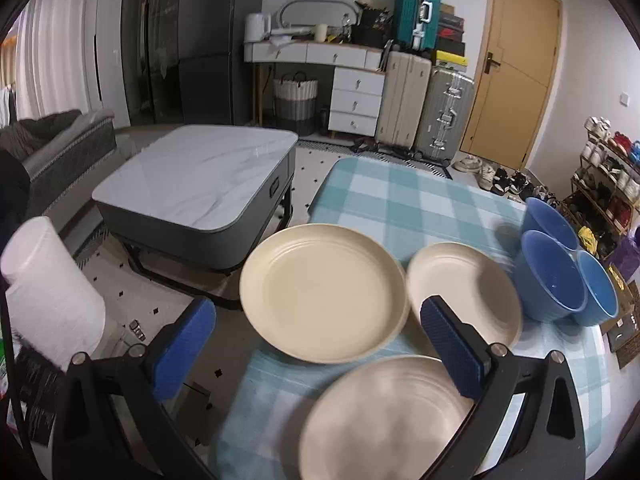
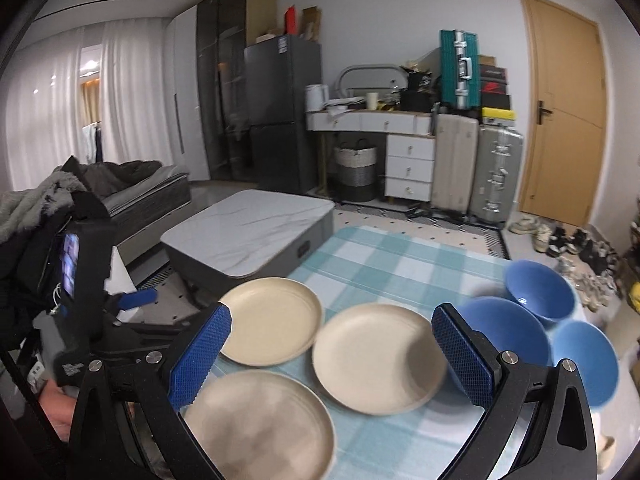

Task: Organize plates and bowls
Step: 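Reach the left gripper to a cream plate and grasp its rim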

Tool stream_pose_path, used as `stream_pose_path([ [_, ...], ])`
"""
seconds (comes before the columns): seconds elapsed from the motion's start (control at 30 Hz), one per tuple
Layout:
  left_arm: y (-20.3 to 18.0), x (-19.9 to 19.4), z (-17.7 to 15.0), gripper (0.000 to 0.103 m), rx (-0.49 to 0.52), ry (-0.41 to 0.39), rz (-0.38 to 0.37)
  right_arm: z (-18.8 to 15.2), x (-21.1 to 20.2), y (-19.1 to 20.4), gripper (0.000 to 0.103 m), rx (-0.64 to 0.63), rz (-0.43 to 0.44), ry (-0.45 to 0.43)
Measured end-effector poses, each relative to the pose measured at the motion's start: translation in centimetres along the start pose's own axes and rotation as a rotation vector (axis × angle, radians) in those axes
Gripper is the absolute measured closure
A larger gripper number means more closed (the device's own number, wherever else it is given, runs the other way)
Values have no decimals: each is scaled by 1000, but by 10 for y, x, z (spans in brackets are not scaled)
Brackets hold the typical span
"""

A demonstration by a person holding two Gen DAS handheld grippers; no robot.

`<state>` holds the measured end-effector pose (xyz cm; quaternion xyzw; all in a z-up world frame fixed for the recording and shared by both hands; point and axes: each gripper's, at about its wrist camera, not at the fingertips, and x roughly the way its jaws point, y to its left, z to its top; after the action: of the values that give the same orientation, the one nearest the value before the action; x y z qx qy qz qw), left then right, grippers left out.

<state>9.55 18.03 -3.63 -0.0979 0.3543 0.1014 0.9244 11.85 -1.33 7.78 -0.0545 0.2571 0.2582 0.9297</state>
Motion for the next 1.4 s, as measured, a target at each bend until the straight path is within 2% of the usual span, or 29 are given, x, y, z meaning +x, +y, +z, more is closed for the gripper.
stream_pose_path([
  [0.23,48,63,5,0,-81,122,54,37,63,6,1,-44,68,76],
  [0.43,69,107,0,0,-120,216,50,53,136,17,1,-98,107,187],
  [0.63,77,133,-3,1,-129,250,29,48,214,20,1,-134,120,304],
  [0.83,87,145,-4,2,-153,268,-11,20,279,30,3,-232,105,433],
  [0.93,89,150,-6,3,-152,281,-11,5,303,30,8,-260,107,488],
  [1.0,91,151,-7,9,-159,286,-22,-3,318,29,22,-270,106,522],
  [1.03,92,152,-7,9,-165,289,-26,-8,326,29,26,-282,109,544],
  [1.13,92,157,-9,14,-160,304,-35,-20,343,27,28,-303,93,587],
  [1.2,92,158,-9,22,-156,312,-40,-26,349,25,31,-304,89,603],
  [1.33,94,160,-10,31,-162,318,-55,-31,356,23,38,-303,88,621],
  [1.4,96,160,-11,40,-173,320,-76,-33,358,25,42,-315,90,627],
])
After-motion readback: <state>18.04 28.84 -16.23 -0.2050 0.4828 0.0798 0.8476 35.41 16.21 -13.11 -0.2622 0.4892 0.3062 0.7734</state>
